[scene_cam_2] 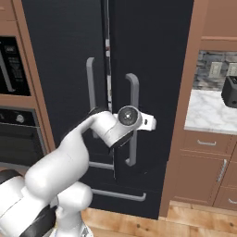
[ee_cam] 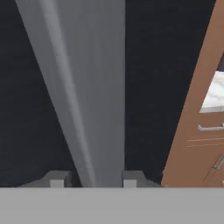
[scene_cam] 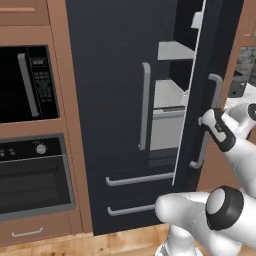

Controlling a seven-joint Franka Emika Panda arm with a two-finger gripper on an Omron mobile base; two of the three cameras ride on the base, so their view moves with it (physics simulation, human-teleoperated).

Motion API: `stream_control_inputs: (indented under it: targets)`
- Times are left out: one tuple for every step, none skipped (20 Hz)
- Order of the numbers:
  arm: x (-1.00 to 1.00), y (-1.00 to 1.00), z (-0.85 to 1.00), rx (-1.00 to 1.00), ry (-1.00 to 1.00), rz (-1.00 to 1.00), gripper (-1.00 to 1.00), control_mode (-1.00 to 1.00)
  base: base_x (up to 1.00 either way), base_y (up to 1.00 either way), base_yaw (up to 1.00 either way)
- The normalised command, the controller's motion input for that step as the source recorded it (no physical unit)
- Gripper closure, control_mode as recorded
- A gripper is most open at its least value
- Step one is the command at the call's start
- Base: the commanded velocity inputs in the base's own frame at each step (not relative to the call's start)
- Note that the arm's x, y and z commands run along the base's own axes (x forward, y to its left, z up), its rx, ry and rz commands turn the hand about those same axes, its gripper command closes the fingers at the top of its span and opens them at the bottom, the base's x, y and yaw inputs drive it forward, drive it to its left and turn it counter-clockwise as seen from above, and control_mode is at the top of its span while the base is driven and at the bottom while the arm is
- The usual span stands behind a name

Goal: Retrieve the sausage and cheese from the fridge and place them on the cutting board on the counter.

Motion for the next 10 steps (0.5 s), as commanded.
stream_control_inputs:
  targets:
    - [-0.69, -0.96, 0.08, 0.00, 0.14, 0.00, 1.00, -1.00, 0.00, 0.00, 0.00]
    - [-0.68, -0.96, 0.08, 0.00, 0.14, 0.00, 1.00, -1.00, 0.00, 0.00, 0.00]
    - [-0.66, -0.98, 0.06, 0.00, 0.14, 0.00, 1.00, -1.00, 0.00, 0.00, 0.00]
    - [-0.61, -1.00, 0.03, 0.00, 0.13, 0.00, 1.00, -1.00, 0.00, 0.00, 0.00]
    - [-0.52, -0.94, 0.01, 0.00, 0.15, 0.00, 1.00, -1.00, 0.00, 0.00, 0.00]
    - [-0.40, -0.54, 0.00, -0.03, 0.17, 0.00, 1.00, -1.00, 0.00, 0.00, 0.00]
    - [-0.36, 0.00, 0.00, -0.05, 0.18, 0.00, -1.00, -1.00, 0.00, 0.00, 0.00]
    - [-0.34, 0.40, -0.05, -0.02, 0.17, 0.00, -1.00, -1.00, 0.00, 0.00, 0.00]
    - [-0.44, 0.30, 0.00, 0.00, 0.11, 0.00, -1.00, -1.00, 0.00, 0.00, 0.00]
    - [-0.54, 0.17, 0.00, 0.00, 0.11, 0.00, -1.00, -1.00, 0.00, 0.00, 0.00]
